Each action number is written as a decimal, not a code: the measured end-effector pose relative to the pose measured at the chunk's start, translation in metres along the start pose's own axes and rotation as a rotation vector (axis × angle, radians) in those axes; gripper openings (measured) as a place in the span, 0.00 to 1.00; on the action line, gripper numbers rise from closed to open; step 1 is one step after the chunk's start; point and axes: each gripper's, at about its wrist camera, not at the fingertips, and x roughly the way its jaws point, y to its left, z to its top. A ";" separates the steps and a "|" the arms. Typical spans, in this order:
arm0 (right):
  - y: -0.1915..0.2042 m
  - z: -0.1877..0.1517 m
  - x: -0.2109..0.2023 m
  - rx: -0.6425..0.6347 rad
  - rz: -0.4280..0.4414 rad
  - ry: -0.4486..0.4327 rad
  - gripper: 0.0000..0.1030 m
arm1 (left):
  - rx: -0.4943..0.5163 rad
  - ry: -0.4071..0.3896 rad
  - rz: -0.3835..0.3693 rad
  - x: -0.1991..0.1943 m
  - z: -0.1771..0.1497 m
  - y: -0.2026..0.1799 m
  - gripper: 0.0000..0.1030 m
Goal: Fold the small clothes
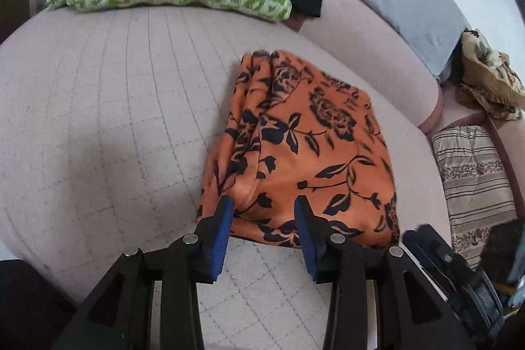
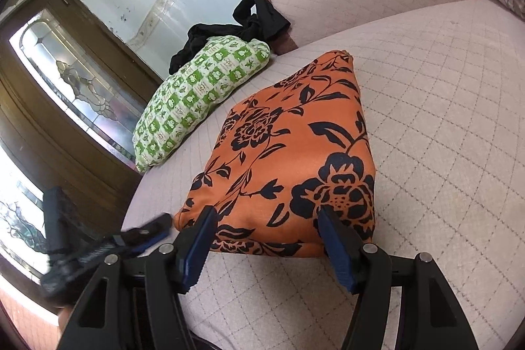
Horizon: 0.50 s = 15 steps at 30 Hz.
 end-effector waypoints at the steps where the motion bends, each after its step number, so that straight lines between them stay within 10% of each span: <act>1: 0.000 -0.001 -0.001 -0.007 0.001 -0.002 0.65 | 0.008 -0.002 0.012 0.003 0.000 -0.001 0.38; 15: -0.011 0.000 0.001 0.028 0.020 -0.010 0.65 | 0.119 -0.027 0.061 0.007 0.014 -0.009 0.38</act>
